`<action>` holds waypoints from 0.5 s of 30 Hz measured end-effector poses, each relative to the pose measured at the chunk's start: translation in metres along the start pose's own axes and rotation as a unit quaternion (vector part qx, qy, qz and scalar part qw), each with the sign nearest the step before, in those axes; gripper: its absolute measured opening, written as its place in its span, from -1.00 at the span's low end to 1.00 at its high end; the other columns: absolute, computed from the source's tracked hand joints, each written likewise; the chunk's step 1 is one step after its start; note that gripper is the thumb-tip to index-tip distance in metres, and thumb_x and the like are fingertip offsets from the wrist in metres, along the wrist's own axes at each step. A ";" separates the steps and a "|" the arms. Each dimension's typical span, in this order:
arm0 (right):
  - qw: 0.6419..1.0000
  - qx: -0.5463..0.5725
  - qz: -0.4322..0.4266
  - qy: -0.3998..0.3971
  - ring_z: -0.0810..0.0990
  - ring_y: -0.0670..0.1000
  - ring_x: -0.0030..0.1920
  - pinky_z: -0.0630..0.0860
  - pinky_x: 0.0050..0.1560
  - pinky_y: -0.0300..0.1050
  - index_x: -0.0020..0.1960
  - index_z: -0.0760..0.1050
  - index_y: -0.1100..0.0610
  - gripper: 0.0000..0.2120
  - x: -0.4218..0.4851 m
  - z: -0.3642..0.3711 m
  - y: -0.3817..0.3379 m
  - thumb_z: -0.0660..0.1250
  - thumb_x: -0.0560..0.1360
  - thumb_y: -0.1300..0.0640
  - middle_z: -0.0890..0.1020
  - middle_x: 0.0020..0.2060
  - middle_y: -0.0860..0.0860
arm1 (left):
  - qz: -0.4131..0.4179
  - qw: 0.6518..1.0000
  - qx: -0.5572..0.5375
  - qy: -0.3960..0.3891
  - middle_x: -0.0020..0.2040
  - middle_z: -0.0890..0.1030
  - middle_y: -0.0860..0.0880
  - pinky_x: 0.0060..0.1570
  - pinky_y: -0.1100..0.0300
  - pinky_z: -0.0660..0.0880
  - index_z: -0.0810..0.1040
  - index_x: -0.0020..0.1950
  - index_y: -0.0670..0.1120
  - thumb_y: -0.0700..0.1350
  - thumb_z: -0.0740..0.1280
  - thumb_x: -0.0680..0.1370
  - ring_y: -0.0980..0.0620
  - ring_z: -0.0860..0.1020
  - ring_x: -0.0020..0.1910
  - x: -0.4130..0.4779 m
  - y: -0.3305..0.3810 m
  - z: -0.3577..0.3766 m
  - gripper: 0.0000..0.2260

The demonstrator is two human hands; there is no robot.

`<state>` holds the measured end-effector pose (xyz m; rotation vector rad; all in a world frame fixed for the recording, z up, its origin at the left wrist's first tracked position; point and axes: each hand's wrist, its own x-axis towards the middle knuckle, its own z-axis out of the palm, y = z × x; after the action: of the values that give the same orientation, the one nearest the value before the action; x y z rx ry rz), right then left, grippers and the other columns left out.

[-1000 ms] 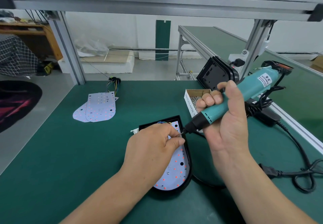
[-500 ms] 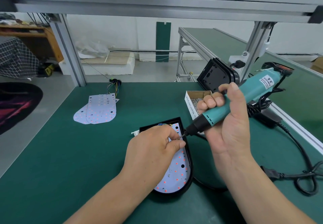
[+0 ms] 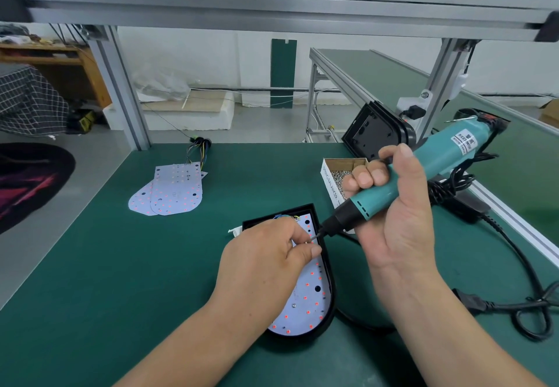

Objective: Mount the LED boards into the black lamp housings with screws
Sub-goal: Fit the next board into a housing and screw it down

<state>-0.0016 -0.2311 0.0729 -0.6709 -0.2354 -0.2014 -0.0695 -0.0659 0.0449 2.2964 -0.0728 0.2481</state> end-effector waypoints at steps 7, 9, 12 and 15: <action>0.999 -0.043 -0.013 -0.031 0.46 -0.01 -0.32 0.50 -0.17 -0.12 -0.05 0.54 0.08 -0.86 -0.002 0.004 0.000 0.33 0.66 0.06 0.42 -0.36 -0.03 | 0.004 1.000 0.029 0.007 -0.20 0.52 0.34 -0.30 0.19 0.28 0.54 -0.16 0.12 0.18 0.42 0.57 0.23 0.46 -0.17 -0.001 0.001 0.001 -0.79; 0.996 -0.063 -0.018 -0.064 0.45 0.01 -0.32 0.49 -0.16 -0.10 -0.03 0.54 0.07 -0.87 -0.004 0.007 0.001 0.35 0.63 0.02 0.42 -0.35 -0.02 | 0.011 0.998 0.062 0.016 -0.25 0.53 0.13 -0.24 0.13 0.41 0.54 -0.15 0.06 0.17 0.42 0.58 0.13 0.50 -0.16 -0.001 0.001 0.002 -0.77; 0.992 -0.078 -0.022 -0.095 0.44 0.02 -0.31 0.49 -0.15 -0.09 -0.02 0.54 0.06 -0.89 -0.008 0.009 0.004 0.34 0.62 0.03 0.41 -0.34 -0.01 | 0.011 0.995 0.103 0.015 -0.24 0.52 0.08 -0.13 0.05 0.50 0.55 -0.13 0.03 0.18 0.39 0.60 0.07 0.51 -0.18 0.000 0.000 0.004 -0.75; 0.993 -0.082 -0.018 -0.078 0.43 0.01 -0.32 0.48 -0.17 -0.10 -0.05 0.53 0.07 -0.88 -0.009 0.008 0.007 0.32 0.65 0.07 0.40 -0.35 -0.01 | 0.012 0.992 0.124 0.009 -0.20 0.54 0.08 -0.09 0.04 0.51 0.56 -0.09 0.03 0.19 0.37 0.61 0.07 0.52 -0.16 0.001 0.000 0.004 -0.75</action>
<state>-0.0095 -0.2195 0.0726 -0.8478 -0.3846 -0.2054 -0.0683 -0.0687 0.0430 2.5421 -0.0639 0.3052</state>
